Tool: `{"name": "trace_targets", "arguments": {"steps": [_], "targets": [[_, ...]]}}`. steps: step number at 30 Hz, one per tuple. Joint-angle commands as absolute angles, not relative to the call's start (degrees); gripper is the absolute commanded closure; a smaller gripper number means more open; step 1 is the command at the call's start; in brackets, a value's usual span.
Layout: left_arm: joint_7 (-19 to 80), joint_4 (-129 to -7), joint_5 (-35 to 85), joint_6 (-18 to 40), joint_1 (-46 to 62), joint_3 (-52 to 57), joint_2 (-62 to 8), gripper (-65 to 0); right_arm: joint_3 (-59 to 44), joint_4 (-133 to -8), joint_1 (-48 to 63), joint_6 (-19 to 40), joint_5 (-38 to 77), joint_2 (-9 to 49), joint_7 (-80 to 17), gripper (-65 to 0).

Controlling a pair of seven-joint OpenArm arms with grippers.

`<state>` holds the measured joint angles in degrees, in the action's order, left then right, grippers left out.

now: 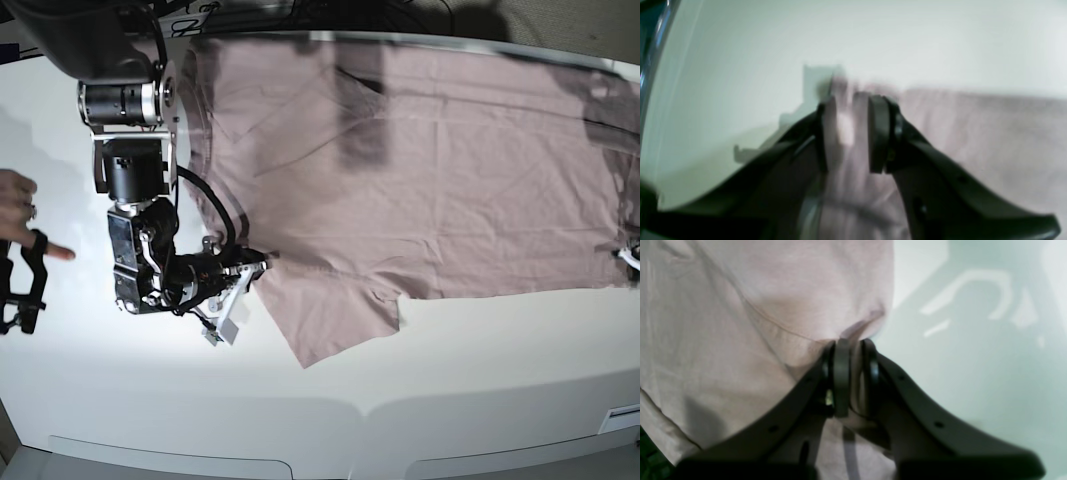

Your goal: Fold the T-shirt properly

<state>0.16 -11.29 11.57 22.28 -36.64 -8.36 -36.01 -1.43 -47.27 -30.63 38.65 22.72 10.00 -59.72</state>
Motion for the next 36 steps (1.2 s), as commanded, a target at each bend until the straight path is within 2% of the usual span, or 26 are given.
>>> {"name": "trace_targets", "arguments": {"steps": [1,6,10,12,15,17,21,25,32,36], "targets": [[-0.9,-11.8,12.1,21.3,-37.1,-8.3,-37.6,-16.3,-1.5,-48.3,-32.4,39.0,23.2,10.1,-60.1,-8.5],[-4.7,-11.6,12.1,14.9,-34.2,-8.3,-38.9,-15.8,-1.5,-48.3,-32.4,40.0,29.3,10.2,-62.2,-8.5],[-3.8,-11.6,12.7,15.2,-33.2,-8.3,-39.7,-14.3,-1.5,-48.3,-32.4,40.0,30.9,10.2,-63.0,-8.5],[-1.8,-11.6,15.9,17.9,-33.2,-8.3,-39.7,-14.3,-1.5,-48.3,-32.4,40.0,30.9,10.2,-63.0,-8.5],[-0.3,-11.6,21.3,26.0,-33.4,-8.3,-39.3,-14.3,-1.5,-48.3,-32.4,40.0,30.9,10.2,-63.0,-8.5],[0.8,-11.6,21.7,28.2,-33.4,-8.3,-38.3,-14.3,-1.5,-48.3,-32.4,40.0,30.9,10.3,-63.0,-8.5],[1.6,-11.6,21.1,28.1,-33.4,-8.3,-37.1,-14.4,-1.5,-48.3,-32.4,40.0,30.9,10.4,-63.1,-8.5],[-1.8,-11.6,21.1,25.3,-33.9,-8.3,-38.3,-14.4,-1.5,-48.3,-32.4,40.0,30.9,10.3,-63.1,-8.5],[-2.9,-11.6,21.1,25.1,-34.8,-8.3,-40.4,-14.4,-1.5,-48.3,-32.4,40.0,31.3,10.3,-63.1,-8.5],[-1.7,-11.6,21.2,28.8,-34.8,-8.3,-39.7,-14.4,-1.5,-48.3,-32.4,40.0,32.2,10.3,-63.1,-8.5]]}}
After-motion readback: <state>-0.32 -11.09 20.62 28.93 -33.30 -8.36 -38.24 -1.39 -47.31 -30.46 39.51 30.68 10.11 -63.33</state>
